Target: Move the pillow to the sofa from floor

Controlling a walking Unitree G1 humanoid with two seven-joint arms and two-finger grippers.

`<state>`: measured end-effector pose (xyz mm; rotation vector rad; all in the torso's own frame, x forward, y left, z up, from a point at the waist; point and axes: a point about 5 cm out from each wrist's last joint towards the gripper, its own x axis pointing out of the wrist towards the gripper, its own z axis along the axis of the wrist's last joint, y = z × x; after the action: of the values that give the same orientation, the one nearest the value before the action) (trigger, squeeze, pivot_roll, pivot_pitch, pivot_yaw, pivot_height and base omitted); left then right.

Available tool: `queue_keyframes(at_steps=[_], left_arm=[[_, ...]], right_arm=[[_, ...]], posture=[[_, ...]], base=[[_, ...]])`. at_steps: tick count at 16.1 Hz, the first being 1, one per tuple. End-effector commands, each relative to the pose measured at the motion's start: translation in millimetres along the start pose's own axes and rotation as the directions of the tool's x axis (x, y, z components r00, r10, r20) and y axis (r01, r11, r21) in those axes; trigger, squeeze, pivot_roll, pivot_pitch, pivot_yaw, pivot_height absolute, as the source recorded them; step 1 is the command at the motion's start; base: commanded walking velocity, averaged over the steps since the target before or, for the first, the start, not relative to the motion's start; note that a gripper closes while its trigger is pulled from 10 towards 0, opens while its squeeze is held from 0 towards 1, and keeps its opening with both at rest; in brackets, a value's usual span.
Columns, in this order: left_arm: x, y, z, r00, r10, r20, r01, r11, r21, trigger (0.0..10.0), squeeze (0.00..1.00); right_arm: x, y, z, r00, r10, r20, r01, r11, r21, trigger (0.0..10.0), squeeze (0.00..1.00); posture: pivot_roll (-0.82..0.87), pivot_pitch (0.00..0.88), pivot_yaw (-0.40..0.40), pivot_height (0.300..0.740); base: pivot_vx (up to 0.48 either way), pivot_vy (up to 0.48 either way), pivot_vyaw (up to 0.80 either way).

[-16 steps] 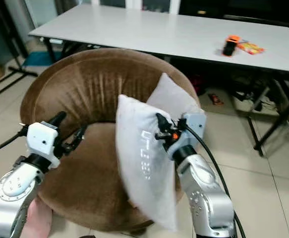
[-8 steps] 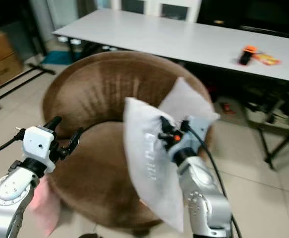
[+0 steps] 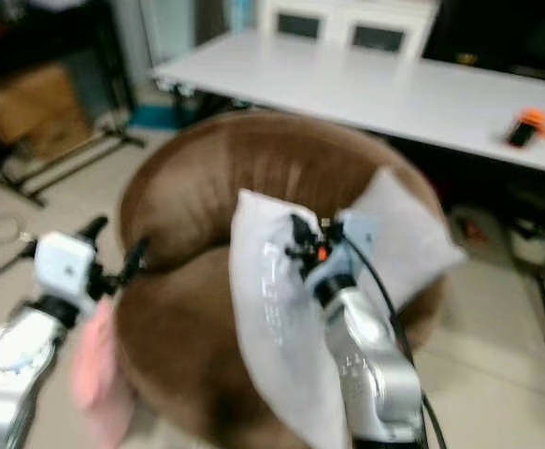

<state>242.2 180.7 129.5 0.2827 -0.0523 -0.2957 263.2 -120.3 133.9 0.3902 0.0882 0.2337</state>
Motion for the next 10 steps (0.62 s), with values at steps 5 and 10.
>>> queue_keyframes(at_steps=[5,10], left_arm=[[-6.1,-9.6,-6,0.989,-0.136,-0.055,0.137,0.99,0.012,10.0,0.0],[-17.4,-4.3,-12,0.94,-0.312,-0.137,0.317,0.948,0.015,10.0,0.0]], right_arm=[[9.2,6.1,12,0.998,0.062,0.001,-0.062,0.995,-0.078,10.0,0.0],[35.7,22.1,22,0.99,0.136,0.04,-0.132,0.988,-0.082,10.0,0.0]], posture=[[0.05,0.0,-0.012,0.74],[0.05,0.0,-0.004,0.74]], base=[[0.0,0.0,0.0],[0.0,0.0,0.0]])
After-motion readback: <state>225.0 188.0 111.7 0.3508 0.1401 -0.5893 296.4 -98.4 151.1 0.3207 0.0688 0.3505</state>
